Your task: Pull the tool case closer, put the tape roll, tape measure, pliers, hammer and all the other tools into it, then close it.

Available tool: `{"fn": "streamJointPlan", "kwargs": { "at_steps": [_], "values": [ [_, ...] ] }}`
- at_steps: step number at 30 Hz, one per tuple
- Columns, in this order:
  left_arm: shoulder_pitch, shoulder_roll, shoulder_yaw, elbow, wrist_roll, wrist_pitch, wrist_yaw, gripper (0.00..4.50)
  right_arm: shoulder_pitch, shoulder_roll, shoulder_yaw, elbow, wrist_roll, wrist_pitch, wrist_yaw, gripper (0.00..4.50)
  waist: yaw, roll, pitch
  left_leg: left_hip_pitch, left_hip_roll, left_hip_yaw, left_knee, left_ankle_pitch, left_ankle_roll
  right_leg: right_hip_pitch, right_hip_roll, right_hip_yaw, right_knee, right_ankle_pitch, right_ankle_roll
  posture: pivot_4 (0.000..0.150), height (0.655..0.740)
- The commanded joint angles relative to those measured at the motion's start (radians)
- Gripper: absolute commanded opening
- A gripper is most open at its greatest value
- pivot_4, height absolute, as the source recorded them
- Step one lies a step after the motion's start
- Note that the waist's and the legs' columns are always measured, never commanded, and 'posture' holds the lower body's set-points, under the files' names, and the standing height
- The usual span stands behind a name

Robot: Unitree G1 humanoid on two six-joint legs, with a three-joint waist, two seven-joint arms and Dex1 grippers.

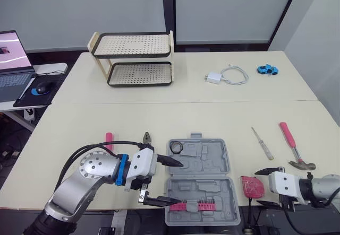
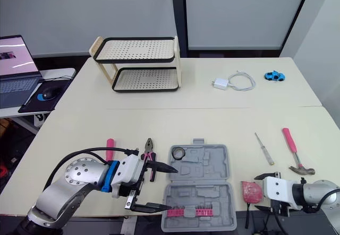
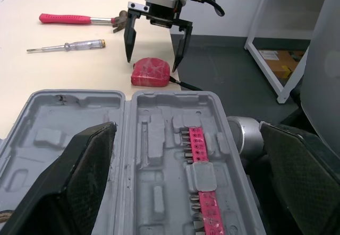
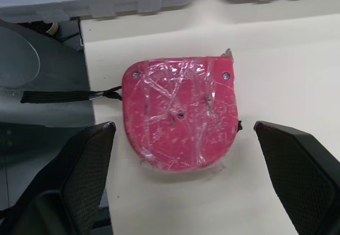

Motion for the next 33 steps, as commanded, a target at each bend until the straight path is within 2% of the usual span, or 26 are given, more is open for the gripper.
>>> {"fn": "streamJointPlan", "kwargs": {
  "at_steps": [1, 14, 17, 19, 24, 27, 33],
  "values": [
    [-0.024, 0.008, -0.001, -0.028, -0.011, 0.001, -0.003, 4.50, -0.021, 0.004, 0.007, 0.008, 0.006, -0.011, 0.008, 4.49, 0.000, 0.000, 0.000, 0.000, 0.000, 0.000, 0.000, 0.000, 0.000, 0.000, 0.000, 0.000, 0.000, 0.000, 0.000, 0.150, 0.7400],
    [-0.014, 0.022, 0.007, -0.034, -0.011, -0.005, -0.004, 4.50, -0.085, 0.024, 0.073, 0.068, -0.026, -0.020, -0.002, 4.49, 0.000, 0.000, 0.000, 0.000, 0.000, 0.000, 0.000, 0.000, 0.000, 0.000, 0.000, 0.000, 0.000, 0.000, 0.000, 0.150, 0.7400],
    [-0.011, 0.021, 0.006, -0.031, -0.006, -0.012, -0.004, 4.50, -0.088, 0.026, 0.075, 0.072, -0.026, -0.023, -0.004, 3.93, 0.000, 0.000, 0.000, 0.000, 0.000, 0.000, 0.000, 0.000, 0.000, 0.000, 0.000, 0.000, 0.000, 0.000, 0.000, 0.150, 0.7400],
    [-0.015, 0.019, 0.004, -0.025, -0.004, -0.014, -0.004, 4.50, -0.089, 0.027, 0.077, 0.073, -0.025, -0.025, -0.006, 3.29, 0.000, 0.000, 0.000, 0.000, 0.000, 0.000, 0.000, 0.000, 0.000, 0.000, 0.000, 0.000, 0.000, 0.000, 0.000, 0.150, 0.7400],
    [-0.021, 0.019, 0.009, -0.011, 0.003, -0.019, -0.003, 4.50, -0.076, 0.016, 0.050, 0.039, 0.002, -0.002, -0.005, 3.21, -0.001, 0.000, 0.000, 0.001, 0.000, 0.000, 0.000, 0.000, 0.000, 0.000, 0.000, 0.000, 0.000, 0.000, 0.000, 0.150, 0.7400],
    [-0.024, 0.023, 0.027, -0.001, -0.001, -0.010, 0.007, 4.50, -0.040, -0.031, 0.004, -0.048, 0.021, 0.083, 0.002, 3.21, 0.000, 0.001, 0.000, 0.000, 0.000, 0.000, 0.000, 0.000, 0.000, 0.000, 0.000, 0.000, 0.000, 0.000, 0.000, 0.150, 0.7400],
    [-0.035, 0.054, 0.062, 0.041, -0.005, 0.025, 0.016, 4.50, -0.043, -0.144, -0.075, -0.327, 0.050, 0.415, 0.035, 3.21, -0.001, 0.003, 0.001, 0.000, 0.000, -0.001, 0.000, 0.000, 0.000, 0.000, 0.001, 0.000, 0.000, 0.000, 0.000, 0.150, 0.7400]
  ]
}}
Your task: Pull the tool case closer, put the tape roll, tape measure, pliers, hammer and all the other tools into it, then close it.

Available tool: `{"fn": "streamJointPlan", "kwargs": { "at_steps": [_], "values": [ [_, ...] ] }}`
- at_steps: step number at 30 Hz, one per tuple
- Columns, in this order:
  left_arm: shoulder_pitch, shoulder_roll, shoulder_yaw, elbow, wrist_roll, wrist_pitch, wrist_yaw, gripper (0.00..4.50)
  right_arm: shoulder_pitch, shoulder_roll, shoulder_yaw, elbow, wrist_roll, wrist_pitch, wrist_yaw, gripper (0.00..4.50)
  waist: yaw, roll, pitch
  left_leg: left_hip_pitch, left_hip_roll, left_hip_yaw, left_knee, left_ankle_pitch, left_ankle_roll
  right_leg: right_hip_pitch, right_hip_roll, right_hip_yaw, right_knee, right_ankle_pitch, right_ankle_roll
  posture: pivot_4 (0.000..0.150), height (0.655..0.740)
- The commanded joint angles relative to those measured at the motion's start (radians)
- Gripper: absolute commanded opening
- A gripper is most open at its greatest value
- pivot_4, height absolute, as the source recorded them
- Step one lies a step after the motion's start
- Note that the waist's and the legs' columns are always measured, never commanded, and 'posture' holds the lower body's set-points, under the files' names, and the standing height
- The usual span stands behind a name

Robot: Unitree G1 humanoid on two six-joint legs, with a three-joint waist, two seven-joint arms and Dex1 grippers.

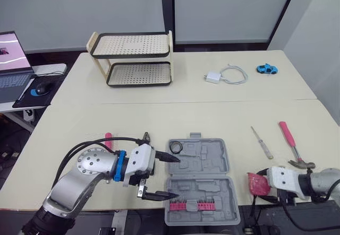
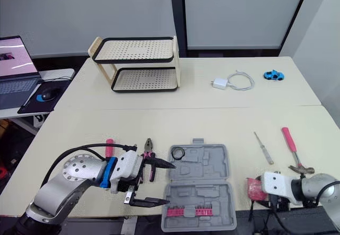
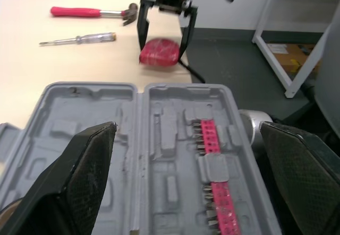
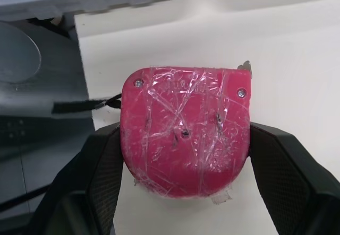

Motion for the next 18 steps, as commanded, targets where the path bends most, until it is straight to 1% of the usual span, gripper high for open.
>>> {"fn": "streamJointPlan", "kwargs": {
  "at_steps": [1, 5, 7, 9, 13, 18],
  "values": [
    [-0.010, 0.028, 0.045, 0.000, -0.017, 0.030, 0.011, 4.50, -0.040, -0.060, -0.047, -0.176, 0.039, 0.191, 0.028, 3.21, 0.000, 0.000, 0.000, 0.000, 0.000, 0.000, 0.000, 0.000, 0.000, 0.000, 0.000, 0.000, 0.000, 0.000, 0.000, 0.150, 0.7400],
    [-0.017, 0.022, 0.071, -0.002, -0.038, 0.070, 0.046, 4.50, -0.140, -0.114, -0.008, -0.302, 0.085, 0.382, 0.072, 3.21, 0.001, 0.000, 0.001, -0.001, 0.000, 0.000, 0.000, 0.000, 0.000, 0.000, 0.000, 0.000, -0.001, 0.000, 0.000, 0.150, 0.7400],
    [-0.021, 0.012, 0.092, -0.012, -0.068, 0.114, 0.078, 4.50, -0.264, -0.137, 0.070, -0.339, 0.088, 0.454, 0.120, 3.21, 0.000, 0.000, 0.001, -0.002, -0.001, 0.000, 0.000, 0.000, 0.000, -0.001, -0.001, 0.000, -0.001, 0.000, 0.000, 0.150, 0.7400],
    [-0.027, 0.008, 0.097, -0.014, -0.072, 0.129, 0.094, 4.50, -0.388, -0.117, 0.146, -0.341, 0.082, 0.512, 0.139, 3.21, -0.002, -0.001, 0.001, -0.002, -0.001, 0.000, 0.000, 0.000, 0.000, -0.001, -0.001, -0.001, -0.001, 0.000, 0.000, 0.150, 0.7400],
    [-0.034, -0.002, 0.093, -0.010, -0.050, 0.131, 0.129, 4.50, -0.635, -0.028, 0.313, -0.273, 0.040, 0.602, 0.172, 3.21, -0.001, -0.001, 0.001, -0.003, -0.001, -0.001, 0.000, 0.000, 0.000, -0.003, -0.001, -0.001, -0.001, 0.000, 0.000, 0.150, 0.7400],
    [-0.025, -0.008, 0.070, -0.017, -0.010, 0.116, 0.166, 4.50, -0.807, 0.058, 0.453, -0.156, -0.022, 0.619, 0.199, 3.21, -0.001, -0.001, 0.001, -0.009, -0.002, -0.001, 0.001, 0.001, -0.002, -0.009, -0.002, -0.001, -0.001, 0.000, 0.000, 0.150, 0.7400]
  ]
}}
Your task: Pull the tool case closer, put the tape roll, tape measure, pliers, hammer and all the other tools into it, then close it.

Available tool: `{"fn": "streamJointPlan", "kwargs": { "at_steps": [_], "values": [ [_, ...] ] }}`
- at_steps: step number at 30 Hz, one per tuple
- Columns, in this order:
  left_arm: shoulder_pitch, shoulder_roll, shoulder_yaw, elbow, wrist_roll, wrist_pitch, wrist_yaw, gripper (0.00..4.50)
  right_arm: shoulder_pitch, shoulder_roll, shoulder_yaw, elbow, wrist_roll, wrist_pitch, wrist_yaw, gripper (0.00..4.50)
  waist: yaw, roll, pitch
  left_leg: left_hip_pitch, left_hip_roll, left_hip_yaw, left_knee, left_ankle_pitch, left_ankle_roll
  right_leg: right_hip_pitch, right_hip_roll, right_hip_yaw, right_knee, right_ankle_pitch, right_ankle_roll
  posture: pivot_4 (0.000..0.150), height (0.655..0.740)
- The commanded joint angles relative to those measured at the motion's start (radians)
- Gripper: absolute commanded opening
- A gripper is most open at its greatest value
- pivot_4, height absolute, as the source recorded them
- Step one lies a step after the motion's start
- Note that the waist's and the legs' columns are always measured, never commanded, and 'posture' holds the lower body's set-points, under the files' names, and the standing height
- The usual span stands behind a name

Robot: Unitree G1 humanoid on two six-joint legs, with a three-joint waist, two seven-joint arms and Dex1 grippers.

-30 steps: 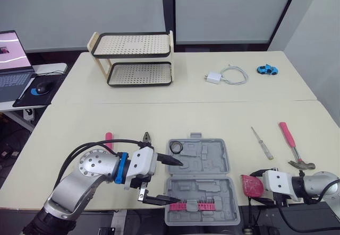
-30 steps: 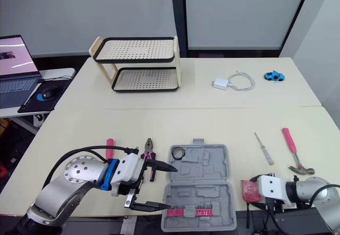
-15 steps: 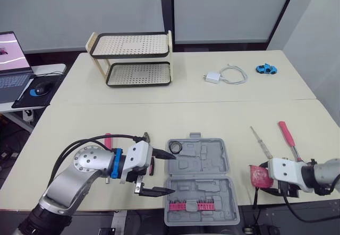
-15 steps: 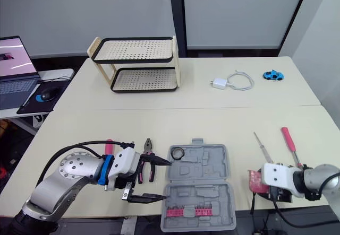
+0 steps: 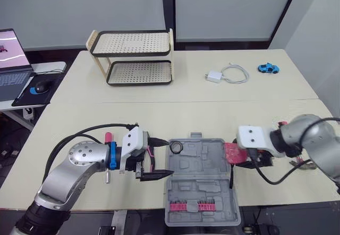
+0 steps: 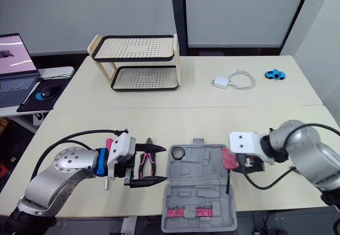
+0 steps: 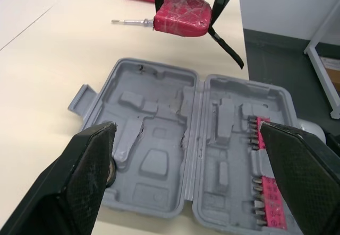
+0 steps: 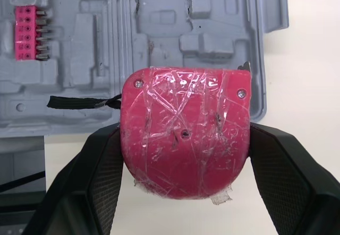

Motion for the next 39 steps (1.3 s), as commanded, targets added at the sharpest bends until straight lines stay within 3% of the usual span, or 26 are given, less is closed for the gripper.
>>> {"fn": "streamJointPlan", "kwargs": {
  "at_steps": [1, 10, 18, 39],
  "values": [
    [0.006, -0.010, -0.009, -0.029, 0.031, -0.020, 0.031, 4.50, -0.102, 0.052, 0.084, 0.080, -0.054, -0.005, 0.026, 3.21, 0.000, 0.000, 0.000, -0.002, 0.000, 0.000, 0.000, 0.000, -0.001, -0.003, 0.000, 0.000, 0.000, 0.000, 0.000, 0.150, 0.7400],
    [0.016, -0.023, -0.044, -0.020, 0.083, -0.059, 0.043, 4.50, -0.239, 0.194, 0.244, 0.307, -0.188, -0.112, 0.058, 3.21, 0.000, 0.000, 0.000, -0.008, 0.000, 0.001, 0.001, 0.001, -0.002, -0.011, 0.000, 0.001, 0.003, 0.001, -0.001, 0.150, 0.7400],
    [0.022, -0.032, -0.056, -0.016, 0.104, -0.080, 0.044, 4.50, -0.272, 0.280, 0.271, 0.442, -0.256, -0.176, 0.057, 3.21, 0.000, 0.000, 0.000, -0.008, 0.000, 0.001, 0.001, 0.002, -0.003, -0.012, 0.000, 0.001, 0.005, 0.001, -0.002, 0.150, 0.7400],
    [0.024, -0.042, -0.064, -0.009, 0.125, -0.105, 0.034, 4.50, -0.278, 0.361, 0.264, 0.543, -0.340, -0.231, 0.064, 3.21, -0.001, 0.000, 0.000, -0.007, 0.000, 0.001, 0.002, 0.002, -0.003, -0.014, 0.000, 0.001, 0.010, 0.001, -0.002, 0.150, 0.7400]
  ]
}}
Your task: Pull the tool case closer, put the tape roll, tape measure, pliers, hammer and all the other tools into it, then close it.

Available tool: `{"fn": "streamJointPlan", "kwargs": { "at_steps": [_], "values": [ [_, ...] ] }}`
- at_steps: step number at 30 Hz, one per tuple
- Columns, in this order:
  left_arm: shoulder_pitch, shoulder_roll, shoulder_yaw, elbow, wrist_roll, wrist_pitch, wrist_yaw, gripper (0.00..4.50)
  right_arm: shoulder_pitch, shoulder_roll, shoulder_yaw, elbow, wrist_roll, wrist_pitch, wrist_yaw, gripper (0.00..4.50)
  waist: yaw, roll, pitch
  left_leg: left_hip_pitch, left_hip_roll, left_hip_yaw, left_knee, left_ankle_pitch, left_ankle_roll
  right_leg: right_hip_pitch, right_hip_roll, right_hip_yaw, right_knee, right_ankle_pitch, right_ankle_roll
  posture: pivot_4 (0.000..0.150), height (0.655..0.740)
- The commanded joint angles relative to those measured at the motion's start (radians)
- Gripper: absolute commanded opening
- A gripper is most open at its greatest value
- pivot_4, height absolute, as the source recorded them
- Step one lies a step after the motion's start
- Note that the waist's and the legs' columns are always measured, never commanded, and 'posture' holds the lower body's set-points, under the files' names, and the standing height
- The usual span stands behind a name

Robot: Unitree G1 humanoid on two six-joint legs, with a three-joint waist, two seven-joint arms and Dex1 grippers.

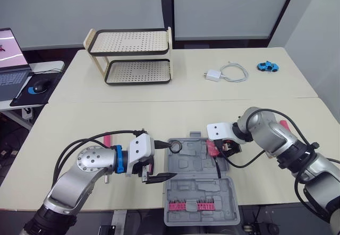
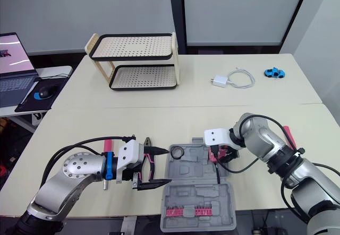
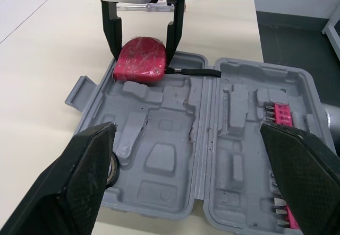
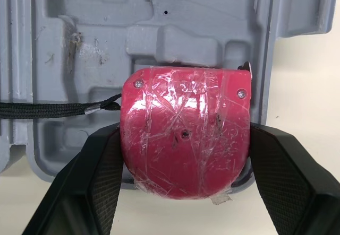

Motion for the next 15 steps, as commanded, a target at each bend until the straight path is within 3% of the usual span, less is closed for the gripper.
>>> {"fn": "streamJointPlan", "kwargs": {
  "at_steps": [1, 10, 14, 15],
  "values": [
    [0.002, -0.003, -0.006, -0.012, 0.006, -0.027, -0.004, 4.50, -0.020, 0.006, -0.017, 0.000, -0.018, -0.020, 0.001, 3.21, 0.000, 0.000, 0.000, 0.000, 0.000, 0.000, 0.000, 0.000, 0.000, 0.000, 0.000, 0.000, 0.000, 0.000, 0.000, 0.150, 0.7400],
    [0.008, -0.006, -0.011, -0.008, 0.016, -0.044, -0.006, 4.50, -0.023, 0.018, -0.028, 0.013, -0.036, -0.056, 0.001, 3.21, 0.000, 0.000, 0.000, 0.000, 0.000, 0.000, 0.000, 0.000, 0.000, 0.000, 0.000, 0.000, 0.000, 0.000, 0.000, 0.150, 0.7400],
    [0.011, -0.008, -0.014, -0.010, 0.016, -0.047, -0.006, 4.50, -0.030, 0.023, -0.042, -0.001, -0.026, -0.063, 0.004, 4.47, 0.000, 0.000, 0.000, 0.000, 0.000, 0.000, 0.000, 0.000, 0.000, 0.000, 0.000, 0.000, 0.000, 0.000, 0.000, 0.150, 0.7400],
    [0.011, -0.008, -0.015, -0.011, 0.015, -0.047, -0.006, 4.50, -0.032, 0.023, -0.047, -0.009, -0.023, -0.059, 0.007, 4.47, 0.000, 0.000, 0.000, 0.000, 0.000, 0.000, 0.000, 0.000, 0.000, 0.000, 0.000, 0.000, 0.000, 0.000, 0.000, 0.150, 0.7400]
  ]
}}
